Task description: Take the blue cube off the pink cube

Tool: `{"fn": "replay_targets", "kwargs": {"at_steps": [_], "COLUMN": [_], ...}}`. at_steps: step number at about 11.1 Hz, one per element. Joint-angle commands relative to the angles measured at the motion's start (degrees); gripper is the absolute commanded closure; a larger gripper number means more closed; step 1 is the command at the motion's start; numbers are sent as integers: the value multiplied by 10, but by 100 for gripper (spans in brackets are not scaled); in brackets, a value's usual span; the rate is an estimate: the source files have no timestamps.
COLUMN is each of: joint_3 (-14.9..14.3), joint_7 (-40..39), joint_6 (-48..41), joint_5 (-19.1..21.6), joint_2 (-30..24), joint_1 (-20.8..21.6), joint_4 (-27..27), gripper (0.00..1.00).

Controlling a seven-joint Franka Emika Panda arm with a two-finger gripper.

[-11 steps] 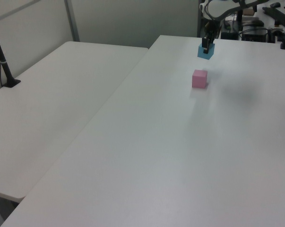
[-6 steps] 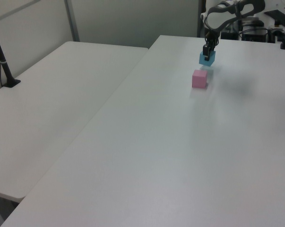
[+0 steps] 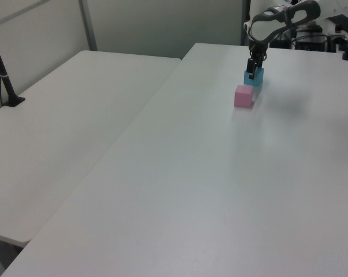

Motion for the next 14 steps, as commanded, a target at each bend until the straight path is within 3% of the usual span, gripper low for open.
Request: {"fn": "replay_targets", "kwargs": {"at_steps": [1,3,7,11,14], "joint_3": [6,18,18,9,9], "joint_7": [-4,37,170,191,134], "joint_6": [-5,-44,-251,-331,-320], "joint_5": [5,6,19,19,5], "joint_2": [-51,-122,-248,-386,-392], "joint_1": [-2,-1,41,107,134], "joint_4": [-3,-23,-29,-112,-118], "gripper": [0,0,0,0,0]}}
